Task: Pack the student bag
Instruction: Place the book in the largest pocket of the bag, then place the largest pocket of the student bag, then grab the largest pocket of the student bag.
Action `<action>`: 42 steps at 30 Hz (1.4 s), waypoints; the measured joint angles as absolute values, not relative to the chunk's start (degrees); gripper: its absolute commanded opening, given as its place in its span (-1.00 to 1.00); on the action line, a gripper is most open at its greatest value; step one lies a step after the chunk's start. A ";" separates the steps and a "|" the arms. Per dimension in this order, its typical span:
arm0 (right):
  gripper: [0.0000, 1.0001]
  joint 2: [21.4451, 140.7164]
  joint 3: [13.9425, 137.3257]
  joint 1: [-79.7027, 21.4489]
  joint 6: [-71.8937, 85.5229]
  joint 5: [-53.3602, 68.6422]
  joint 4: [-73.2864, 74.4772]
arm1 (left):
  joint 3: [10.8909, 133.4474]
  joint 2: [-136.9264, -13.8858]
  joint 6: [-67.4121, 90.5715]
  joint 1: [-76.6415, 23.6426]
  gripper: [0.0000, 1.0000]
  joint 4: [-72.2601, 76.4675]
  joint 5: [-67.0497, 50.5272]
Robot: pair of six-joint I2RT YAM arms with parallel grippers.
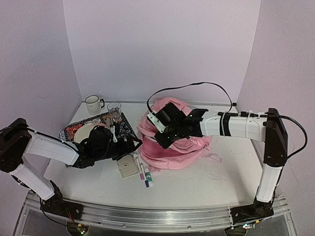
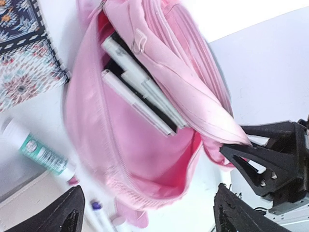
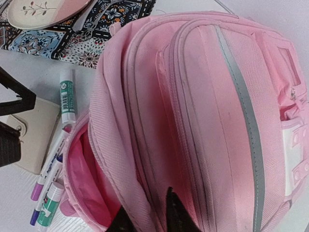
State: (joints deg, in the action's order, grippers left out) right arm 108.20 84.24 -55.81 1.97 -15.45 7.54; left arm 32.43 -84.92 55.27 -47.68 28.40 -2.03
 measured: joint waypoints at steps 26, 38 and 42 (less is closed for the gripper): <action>-0.07 85.13 53.18 -27.77 5.98 -2.54 5.08 | 41.12 -92.31 53.53 -43.81 0.84 22.37 -16.02; -0.10 96.26 51.86 -22.29 3.76 2.45 1.11 | 42.88 -96.49 53.97 -43.66 0.60 21.83 -19.11; -0.11 99.26 53.00 -21.18 2.03 4.44 0.57 | 43.05 -97.06 53.99 -43.66 0.51 20.86 -19.71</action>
